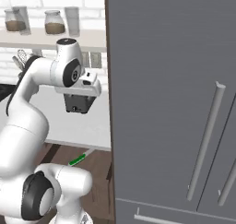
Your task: Pick up the knife from the drawer and place it on the cutting board. Then place the meat from the plate to the cutting board.
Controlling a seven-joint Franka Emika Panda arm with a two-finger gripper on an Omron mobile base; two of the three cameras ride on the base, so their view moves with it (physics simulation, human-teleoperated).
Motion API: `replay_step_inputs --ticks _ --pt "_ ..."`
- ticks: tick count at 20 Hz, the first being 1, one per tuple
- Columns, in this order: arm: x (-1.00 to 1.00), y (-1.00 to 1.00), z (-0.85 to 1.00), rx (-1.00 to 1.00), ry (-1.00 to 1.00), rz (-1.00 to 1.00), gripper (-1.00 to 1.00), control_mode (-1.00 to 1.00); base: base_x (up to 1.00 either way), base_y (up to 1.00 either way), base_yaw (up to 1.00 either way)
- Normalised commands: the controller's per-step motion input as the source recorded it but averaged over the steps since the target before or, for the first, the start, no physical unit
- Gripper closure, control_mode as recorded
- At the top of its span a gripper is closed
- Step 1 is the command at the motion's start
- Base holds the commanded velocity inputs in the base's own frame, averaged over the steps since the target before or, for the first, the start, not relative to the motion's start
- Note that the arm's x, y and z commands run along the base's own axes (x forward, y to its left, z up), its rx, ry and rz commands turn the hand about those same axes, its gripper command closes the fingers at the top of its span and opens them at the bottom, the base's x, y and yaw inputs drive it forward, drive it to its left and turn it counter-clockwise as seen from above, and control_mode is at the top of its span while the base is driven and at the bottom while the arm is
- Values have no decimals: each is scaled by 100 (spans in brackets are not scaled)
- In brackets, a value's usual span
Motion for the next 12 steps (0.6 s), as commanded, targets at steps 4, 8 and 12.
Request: replay_step_inputs --ticks 4,8,12 --pt "-19 0 -11 -3 3 0 -100 100 -26 3 -3" --pt "0 0 0 0 0 0 -100 100 -52 38 -26" --pt "0 0 0 0 0 0 -100 100 -34 84 -51"
